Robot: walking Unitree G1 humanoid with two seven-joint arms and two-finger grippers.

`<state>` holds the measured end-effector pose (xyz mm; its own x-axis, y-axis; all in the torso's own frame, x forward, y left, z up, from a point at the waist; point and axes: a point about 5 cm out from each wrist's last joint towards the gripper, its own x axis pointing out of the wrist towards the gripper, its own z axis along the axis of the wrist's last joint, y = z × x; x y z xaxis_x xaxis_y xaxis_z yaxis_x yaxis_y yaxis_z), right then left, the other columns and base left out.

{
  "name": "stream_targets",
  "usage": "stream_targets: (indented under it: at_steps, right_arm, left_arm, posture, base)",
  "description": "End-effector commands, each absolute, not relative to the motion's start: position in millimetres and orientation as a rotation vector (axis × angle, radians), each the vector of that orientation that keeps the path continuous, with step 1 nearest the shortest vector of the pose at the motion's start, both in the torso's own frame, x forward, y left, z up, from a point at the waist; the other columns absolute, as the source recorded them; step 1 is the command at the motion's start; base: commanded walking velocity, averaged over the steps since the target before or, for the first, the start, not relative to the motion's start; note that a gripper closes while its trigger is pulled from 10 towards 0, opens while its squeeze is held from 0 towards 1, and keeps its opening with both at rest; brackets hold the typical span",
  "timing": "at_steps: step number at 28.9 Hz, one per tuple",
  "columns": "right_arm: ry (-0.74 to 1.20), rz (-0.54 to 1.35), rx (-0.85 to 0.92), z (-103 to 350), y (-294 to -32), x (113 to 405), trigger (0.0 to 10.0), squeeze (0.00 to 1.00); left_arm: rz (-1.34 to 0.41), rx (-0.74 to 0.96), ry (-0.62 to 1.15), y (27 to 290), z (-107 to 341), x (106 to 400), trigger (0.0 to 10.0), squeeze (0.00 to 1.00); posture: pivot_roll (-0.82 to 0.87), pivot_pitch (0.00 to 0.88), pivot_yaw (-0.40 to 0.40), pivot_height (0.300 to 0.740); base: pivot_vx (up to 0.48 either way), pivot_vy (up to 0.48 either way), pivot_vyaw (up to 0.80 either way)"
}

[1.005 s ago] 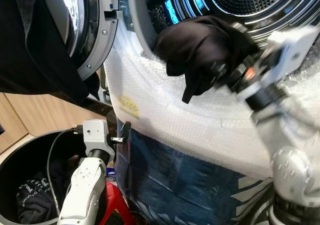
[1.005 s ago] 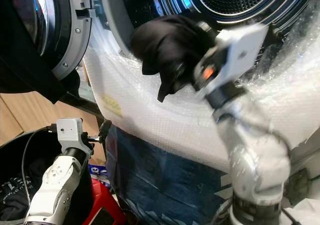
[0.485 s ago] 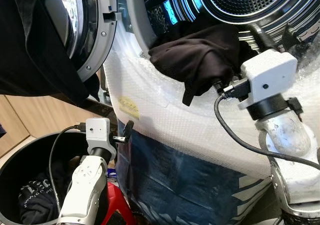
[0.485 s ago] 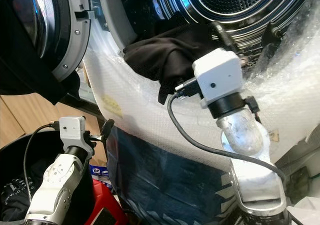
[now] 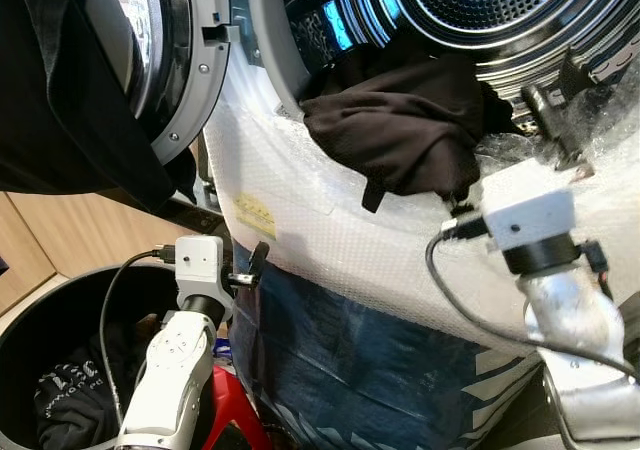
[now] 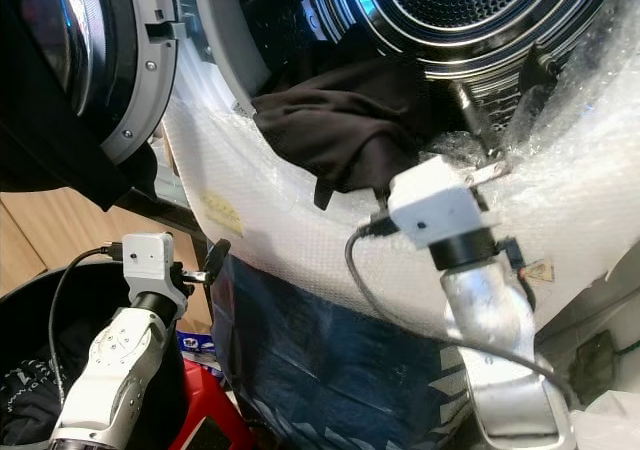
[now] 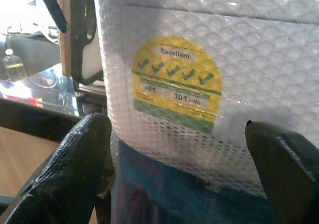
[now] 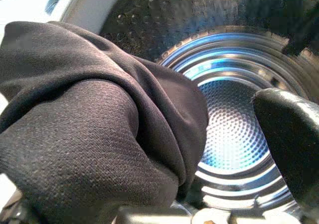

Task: Clothes washing

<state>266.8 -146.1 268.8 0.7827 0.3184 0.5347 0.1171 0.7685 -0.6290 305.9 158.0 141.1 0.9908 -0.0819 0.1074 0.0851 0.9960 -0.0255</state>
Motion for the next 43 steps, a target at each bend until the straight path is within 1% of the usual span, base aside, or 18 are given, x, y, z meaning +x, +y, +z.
stream_targets:
  at_steps: [1,3,5,7,8,12,16,20,25,31,37,38,39,43]
  right_arm:
    - [-0.678,0.123,-0.773,264.8,-149.6,266.6,10.0,0.00]
    - [-0.685,0.121,-0.774,263.4,-150.8,265.6,10.0,0.00]
    - [-0.706,0.106,-0.820,261.8,-152.7,264.0,10.0,0.00]
    - [-0.747,0.115,-0.963,252.6,-151.8,259.8,10.0,0.00]
    - [-0.738,0.120,-1.000,246.5,-152.5,259.4,10.0,0.00]
    - [-0.729,0.136,-1.030,239.7,-153.3,259.2,10.0,0.00]
    - [-0.706,0.203,-1.098,220.3,-147.9,261.5,10.0,0.00]
    - [-0.702,0.194,-1.065,209.8,-144.2,263.8,10.0,0.00]
    - [-0.716,0.194,-1.066,210.2,-143.1,264.3,10.0,0.00]
    - [-0.728,0.152,-1.021,212.8,-144.0,268.2,10.0,0.00]
    - [-0.734,0.198,-1.027,208.3,-137.9,267.7,10.0,0.00]
    - [-0.734,0.202,-1.024,207.8,-137.3,267.6,4.5,0.00]
    - [-0.734,0.205,-1.018,207.5,-136.7,267.2,0.0,0.00]
    - [-0.733,0.236,-1.000,206.7,-131.8,268.5,0.0,0.00]
  left_arm:
    - [-0.082,-0.030,-0.124,155.3,143.3,307.3,10.0,0.00]
    - [-0.084,-0.033,-0.124,154.3,142.8,306.4,10.0,0.00]
    - [-0.085,-0.034,-0.124,153.4,142.4,306.3,10.0,0.00]
    - [-0.087,-0.037,-0.121,152.0,140.9,306.6,10.0,0.00]
    - [-0.086,-0.042,-0.124,151.4,140.9,306.6,10.0,0.00]
    - [-0.086,-0.045,-0.126,150.2,140.8,306.3,10.0,0.00]
    - [-0.088,-0.044,-0.127,150.5,140.5,306.6,10.0,0.00]
    - [-0.082,-0.041,-0.132,152.6,141.9,307.0,10.0,0.00]
    - [-0.073,-0.041,-0.134,154.9,141.9,306.5,10.0,0.00]
    - [-0.082,-0.036,-0.135,152.6,142.5,308.3,10.0,0.00]
    - [-0.093,-0.013,-0.144,150.6,144.8,310.2,10.0,0.00]
    - [-0.091,-0.013,-0.144,150.8,144.7,310.1,10.0,0.00]
    - [-0.088,-0.014,-0.143,151.4,144.2,309.8,10.0,0.00]
    - [-0.088,-0.017,-0.139,151.8,143.5,310.2,10.0,0.00]
  posture:
    - [-0.06,0.000,-0.042,0.740]
    - [-0.07,0.000,-0.042,0.740]
    - [-0.07,0.000,-0.045,0.740]
    - [-0.07,0.000,-0.048,0.740]
    - [-0.07,0.000,-0.050,0.740]
    - [-0.07,0.000,-0.055,0.740]
    - [-0.07,0.000,-0.051,0.740]
    - [-0.05,0.000,-0.056,0.740]
    - [-0.05,0.000,-0.056,0.740]
    - [-0.06,0.000,-0.052,0.740]
    - [-0.05,0.000,-0.049,0.740]
    - [-0.05,0.000,-0.047,0.740]
    - [-0.05,0.000,-0.048,0.740]
    - [-0.05,0.000,-0.050,0.740]
  base:
    - [0.000,0.000,0.00]
    - [0.000,0.000,0.00]
    - [0.000,0.000,0.00]
    - [0.000,0.000,0.00]
    - [0.000,0.000,0.00]
    - [0.000,0.000,0.00]
    - [0.000,0.000,0.00]
    - [0.000,0.000,0.00]
    - [0.000,0.000,0.00]
    - [0.000,0.000,0.00]
    - [0.000,0.000,0.00]
    - [0.000,0.000,0.00]
    - [0.000,0.000,0.00]
    - [0.000,0.000,0.00]
